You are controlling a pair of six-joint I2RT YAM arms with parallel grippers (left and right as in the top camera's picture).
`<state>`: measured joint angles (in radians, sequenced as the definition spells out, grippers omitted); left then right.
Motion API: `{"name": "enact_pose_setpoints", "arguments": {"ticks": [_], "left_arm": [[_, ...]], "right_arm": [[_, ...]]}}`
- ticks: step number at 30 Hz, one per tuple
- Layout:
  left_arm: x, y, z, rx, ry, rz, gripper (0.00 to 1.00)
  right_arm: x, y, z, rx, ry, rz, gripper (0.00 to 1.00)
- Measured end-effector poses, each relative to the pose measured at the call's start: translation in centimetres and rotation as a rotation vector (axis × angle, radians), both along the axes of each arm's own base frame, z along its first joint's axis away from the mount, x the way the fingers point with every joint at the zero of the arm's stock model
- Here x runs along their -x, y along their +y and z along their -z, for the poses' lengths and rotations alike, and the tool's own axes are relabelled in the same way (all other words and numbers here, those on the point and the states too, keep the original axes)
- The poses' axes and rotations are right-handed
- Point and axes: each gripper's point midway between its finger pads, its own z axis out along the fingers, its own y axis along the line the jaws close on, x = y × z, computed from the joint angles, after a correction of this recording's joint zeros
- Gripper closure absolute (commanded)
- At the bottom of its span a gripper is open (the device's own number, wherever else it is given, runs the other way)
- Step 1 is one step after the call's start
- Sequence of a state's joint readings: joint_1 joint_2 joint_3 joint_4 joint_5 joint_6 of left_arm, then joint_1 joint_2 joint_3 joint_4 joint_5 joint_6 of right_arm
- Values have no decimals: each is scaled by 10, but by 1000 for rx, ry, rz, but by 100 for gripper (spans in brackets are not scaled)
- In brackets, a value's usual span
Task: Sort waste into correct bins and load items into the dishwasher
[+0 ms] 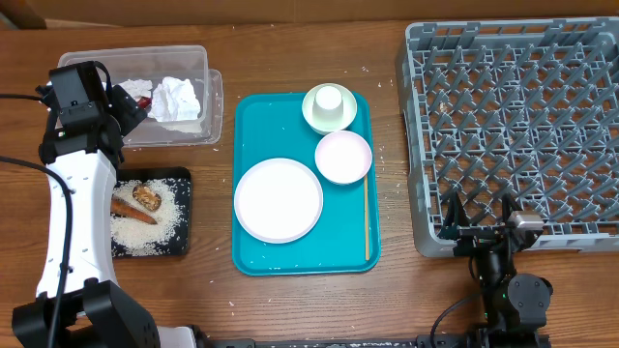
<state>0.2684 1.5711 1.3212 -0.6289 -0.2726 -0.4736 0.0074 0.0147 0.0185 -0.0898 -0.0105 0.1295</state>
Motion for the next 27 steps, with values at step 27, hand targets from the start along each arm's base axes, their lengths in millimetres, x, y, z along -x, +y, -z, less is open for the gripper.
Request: {"name": "enact_pose_setpoints", "arguments": {"ticks": [27], "left_arm": [[0,0,0,2,-1,-2,0]], "right_arm": [[49,95,-88,-766,-74,-698,0]]}}
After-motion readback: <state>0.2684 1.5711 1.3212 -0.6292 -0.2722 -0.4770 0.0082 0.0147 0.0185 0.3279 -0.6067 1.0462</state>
